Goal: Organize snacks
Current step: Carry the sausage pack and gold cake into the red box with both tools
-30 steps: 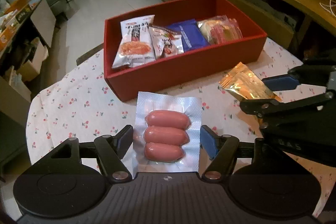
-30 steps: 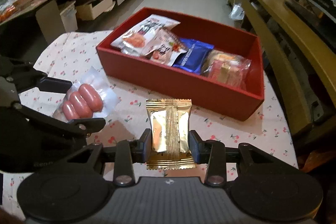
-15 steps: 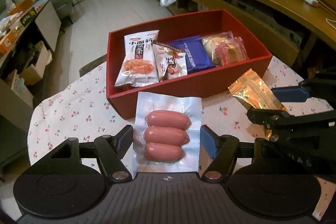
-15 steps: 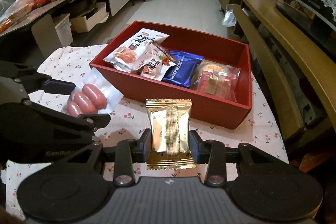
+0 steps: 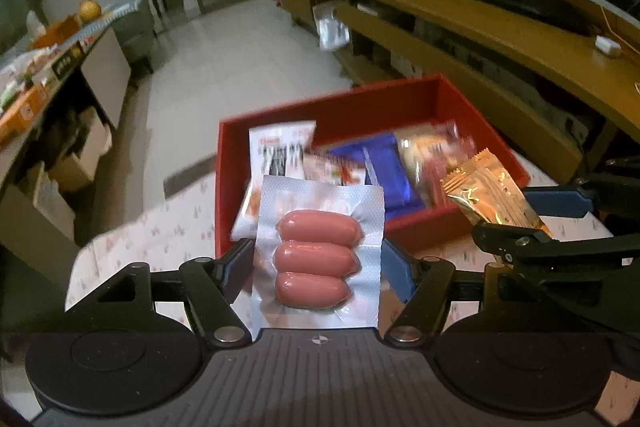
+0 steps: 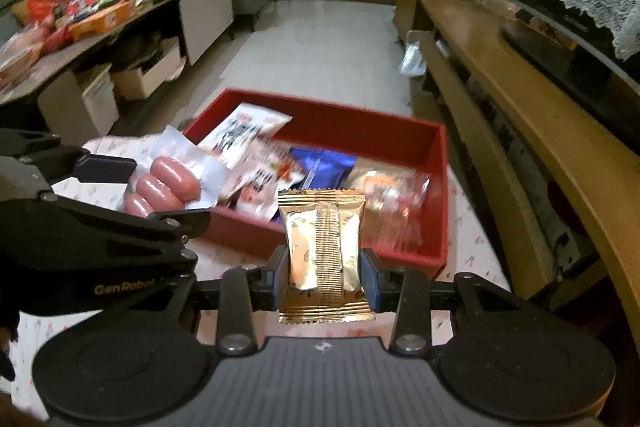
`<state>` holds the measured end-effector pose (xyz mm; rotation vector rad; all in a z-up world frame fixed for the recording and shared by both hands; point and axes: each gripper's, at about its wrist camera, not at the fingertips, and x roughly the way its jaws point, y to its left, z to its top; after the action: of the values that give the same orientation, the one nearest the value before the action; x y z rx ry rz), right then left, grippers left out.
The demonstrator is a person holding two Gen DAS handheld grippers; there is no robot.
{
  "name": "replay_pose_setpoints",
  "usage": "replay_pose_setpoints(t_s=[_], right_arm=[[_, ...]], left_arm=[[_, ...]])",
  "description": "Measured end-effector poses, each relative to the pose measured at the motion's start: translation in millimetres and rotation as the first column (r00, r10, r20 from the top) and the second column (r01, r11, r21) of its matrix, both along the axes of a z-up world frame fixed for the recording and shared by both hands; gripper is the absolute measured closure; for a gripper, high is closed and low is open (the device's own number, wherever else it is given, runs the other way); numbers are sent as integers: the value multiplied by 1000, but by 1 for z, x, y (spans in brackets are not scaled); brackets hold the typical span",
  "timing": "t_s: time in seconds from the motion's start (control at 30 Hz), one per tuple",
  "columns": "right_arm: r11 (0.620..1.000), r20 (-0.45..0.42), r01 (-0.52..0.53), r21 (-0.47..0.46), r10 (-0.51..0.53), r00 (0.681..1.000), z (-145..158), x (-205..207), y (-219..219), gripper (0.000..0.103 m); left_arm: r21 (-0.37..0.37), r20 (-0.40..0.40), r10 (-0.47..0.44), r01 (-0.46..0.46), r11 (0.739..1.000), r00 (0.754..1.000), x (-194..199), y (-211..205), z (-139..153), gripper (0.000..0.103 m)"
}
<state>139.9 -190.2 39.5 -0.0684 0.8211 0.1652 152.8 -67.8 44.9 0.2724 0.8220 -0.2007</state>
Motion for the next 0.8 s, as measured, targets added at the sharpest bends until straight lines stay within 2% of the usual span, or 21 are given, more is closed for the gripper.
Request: replay_pose_setpoints(t_s=[0.13, 0.37, 0.8], right_arm=[[1000, 24, 27, 8, -27, 999, 9, 16, -7, 56], [999, 49, 46, -19, -45, 998, 11, 46, -10, 56], [997, 2, 57, -47, -57, 998, -21, 94, -17, 56]], left_arm=[[-10, 31, 11, -10, 1000, 999, 16, -6, 9, 29], [-27, 36, 33, -32, 999, 999, 46, -11, 9, 29], [-17, -20, 66, -66, 998, 998, 87, -18, -21, 29]])
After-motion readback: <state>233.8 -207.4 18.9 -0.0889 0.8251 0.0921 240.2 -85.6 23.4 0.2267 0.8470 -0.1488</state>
